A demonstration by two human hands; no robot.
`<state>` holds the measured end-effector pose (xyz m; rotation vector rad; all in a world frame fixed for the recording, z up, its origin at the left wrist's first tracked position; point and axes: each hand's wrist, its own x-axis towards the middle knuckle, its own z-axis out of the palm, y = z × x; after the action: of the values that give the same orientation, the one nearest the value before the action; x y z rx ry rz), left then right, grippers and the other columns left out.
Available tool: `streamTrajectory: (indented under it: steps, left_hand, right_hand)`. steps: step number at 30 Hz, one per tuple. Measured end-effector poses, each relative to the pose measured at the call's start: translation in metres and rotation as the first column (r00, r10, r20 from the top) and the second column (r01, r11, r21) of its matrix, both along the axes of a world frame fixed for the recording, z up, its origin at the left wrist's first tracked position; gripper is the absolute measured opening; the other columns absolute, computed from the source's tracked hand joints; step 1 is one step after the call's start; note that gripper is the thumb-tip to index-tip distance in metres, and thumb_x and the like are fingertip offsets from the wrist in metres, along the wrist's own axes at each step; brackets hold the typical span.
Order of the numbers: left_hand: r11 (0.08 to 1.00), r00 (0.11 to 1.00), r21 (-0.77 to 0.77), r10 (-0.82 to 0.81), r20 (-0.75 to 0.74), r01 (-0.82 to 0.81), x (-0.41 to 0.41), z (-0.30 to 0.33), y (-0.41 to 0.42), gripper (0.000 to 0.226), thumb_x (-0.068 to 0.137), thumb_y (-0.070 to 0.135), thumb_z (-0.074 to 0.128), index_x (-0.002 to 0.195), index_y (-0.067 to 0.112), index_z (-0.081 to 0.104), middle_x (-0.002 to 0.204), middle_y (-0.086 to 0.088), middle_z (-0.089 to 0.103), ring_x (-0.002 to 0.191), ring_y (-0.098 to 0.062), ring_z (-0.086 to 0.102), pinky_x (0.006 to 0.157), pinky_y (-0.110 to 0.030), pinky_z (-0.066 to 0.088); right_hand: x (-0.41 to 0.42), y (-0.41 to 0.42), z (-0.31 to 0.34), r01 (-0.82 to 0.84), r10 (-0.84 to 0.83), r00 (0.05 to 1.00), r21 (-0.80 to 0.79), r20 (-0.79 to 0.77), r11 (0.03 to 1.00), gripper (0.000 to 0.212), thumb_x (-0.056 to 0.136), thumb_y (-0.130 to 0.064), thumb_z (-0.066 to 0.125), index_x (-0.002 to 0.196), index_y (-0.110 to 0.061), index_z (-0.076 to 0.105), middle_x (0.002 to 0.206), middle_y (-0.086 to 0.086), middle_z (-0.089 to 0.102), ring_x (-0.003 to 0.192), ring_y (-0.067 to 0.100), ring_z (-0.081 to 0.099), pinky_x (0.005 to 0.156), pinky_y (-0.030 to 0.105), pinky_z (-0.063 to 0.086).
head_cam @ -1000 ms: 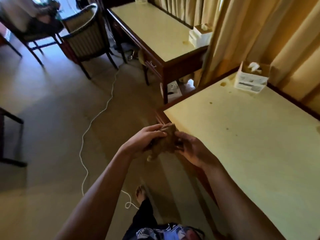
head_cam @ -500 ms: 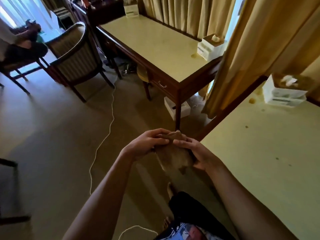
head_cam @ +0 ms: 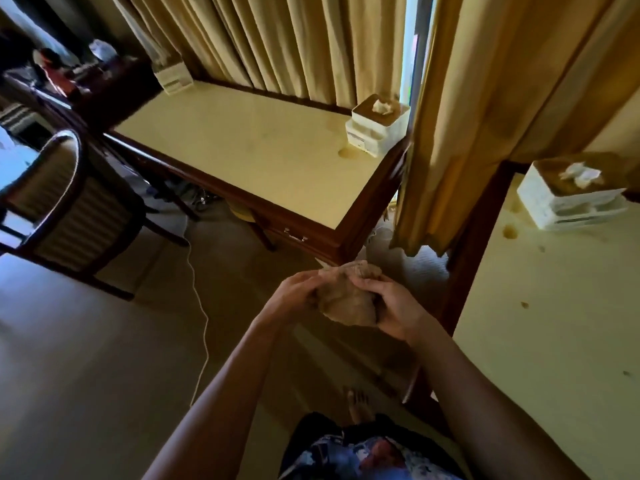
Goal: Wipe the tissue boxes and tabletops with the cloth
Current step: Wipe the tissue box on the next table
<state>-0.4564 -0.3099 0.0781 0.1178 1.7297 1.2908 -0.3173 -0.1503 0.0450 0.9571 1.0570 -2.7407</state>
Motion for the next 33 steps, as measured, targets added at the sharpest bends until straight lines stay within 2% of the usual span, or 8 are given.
streamTrajectory:
  steps: [3, 10, 14, 20, 22, 25, 29, 33]
  left_hand:
    - [0.993, 0.991, -0.053, -0.106, 0.082, 0.11, -0.027, -0.003, 0.038, 0.043, 0.102, 0.035, 0.064, 0.132, 0.005, 0.064, 0.125, -0.015, 0.071, 0.107, -0.024, 0.07, 0.102, -0.043, 0.057]
    - [0.894, 0.893, -0.032, -0.444, 0.074, 0.448, -0.075, -0.01, 0.162, 0.027, 0.103, 0.031, 0.063, 0.128, 0.02, 0.067, 0.126, -0.003, 0.07, 0.12, -0.023, 0.064, 0.103, -0.048, 0.056]
    - [0.801, 0.801, 0.002, -0.599, 0.005, 0.599, -0.084, -0.015, 0.23, 0.017, 0.103, 0.027, 0.063, 0.118, 0.028, 0.071, 0.11, 0.008, 0.077, 0.113, -0.017, 0.068, 0.094, -0.042, 0.057]
    - [0.575, 0.571, -0.019, -0.816, -0.092, 0.818, -0.08, -0.028, 0.31, 0.019, 0.105, 0.033, 0.061, 0.122, 0.03, 0.066, 0.125, 0.004, 0.067, 0.112, -0.016, 0.064, 0.084, -0.035, 0.054]
    - [0.514, 0.507, -0.032, -0.854, -0.115, 0.857, -0.067, -0.031, 0.331, 0.015, 0.105, 0.032, 0.061, 0.118, 0.03, 0.066, 0.121, 0.002, 0.067, 0.11, -0.019, 0.065, 0.081, -0.034, 0.053]
    - [0.404, 0.396, -0.043, -0.91, -0.119, 0.914, -0.044, -0.032, 0.359, 0.023, 0.104, 0.034, 0.061, 0.126, 0.028, 0.065, 0.126, 0.002, 0.065, 0.113, -0.019, 0.064, 0.093, -0.037, 0.057]
    - [0.239, 0.223, -0.036, -0.942, -0.249, 0.97, -0.009, -0.036, 0.398, 0.028, 0.105, 0.03, 0.061, 0.132, 0.022, 0.062, 0.119, 0.007, 0.062, 0.106, -0.008, 0.059, 0.08, -0.023, 0.051]
    - [0.189, 0.132, -0.109, -0.911, -0.391, 0.976, 0.025, -0.034, 0.433, 0.023, 0.102, 0.032, 0.063, 0.125, 0.028, 0.066, 0.114, 0.004, 0.067, 0.107, -0.018, 0.064, 0.083, -0.036, 0.06]
  right_hand:
    - [-0.018, 0.025, -0.007, 0.099, -0.099, 0.995, -0.008, 0.019, 0.995, 0.048, 0.094, -0.025, 0.071, 0.14, -0.017, 0.061, 0.133, 0.014, 0.071, 0.122, 0.035, 0.068, 0.103, 0.052, 0.056]
    - [-0.016, 0.089, -0.015, 0.472, -0.471, 0.881, -0.141, 0.039, 0.87, 0.041, 0.098, -0.019, 0.068, 0.139, -0.015, 0.062, 0.131, 0.017, 0.071, 0.128, 0.039, 0.063, 0.104, 0.056, 0.054]
    - [-0.017, 0.119, -0.011, 0.645, -0.645, 0.763, -0.112, 0.037, 0.756, 0.049, 0.099, -0.023, 0.066, 0.146, -0.011, 0.058, 0.14, 0.019, 0.065, 0.134, 0.038, 0.06, 0.119, 0.057, 0.04]
    - [-0.004, 0.138, -0.014, 0.801, -0.801, 0.597, -0.081, 0.035, 0.593, 0.047, 0.103, -0.027, 0.064, 0.145, -0.006, 0.058, 0.143, 0.023, 0.062, 0.136, 0.044, 0.056, 0.12, 0.061, 0.037]
    - [0.003, 0.142, -0.019, 0.864, -0.856, 0.503, -0.063, 0.116, 0.5, 0.044, 0.103, -0.028, 0.062, 0.141, -0.007, 0.06, 0.138, 0.022, 0.066, 0.132, 0.044, 0.06, 0.117, 0.061, 0.041]
    - [0.013, 0.149, -0.026, 0.941, -0.92, 0.339, -0.055, 0.197, 0.335, 0.041, 0.104, -0.026, 0.061, 0.139, -0.005, 0.059, 0.131, 0.02, 0.069, 0.123, 0.038, 0.065, 0.113, 0.06, 0.045]
    - [0.03, 0.164, -0.03, 0.991, -0.964, 0.128, 0.015, 0.233, 0.136, 0.029, 0.102, -0.016, 0.061, 0.129, -0.006, 0.066, 0.127, 0.018, 0.072, 0.112, 0.035, 0.071, 0.107, 0.058, 0.051]
    - [0.052, 0.183, -0.033, 0.996, -0.967, 0.048, 0.062, 0.249, 0.066, 0.03, 0.1, -0.023, 0.064, 0.126, -0.011, 0.072, 0.127, 0.017, 0.073, 0.11, 0.037, 0.071, 0.085, 0.055, 0.06]
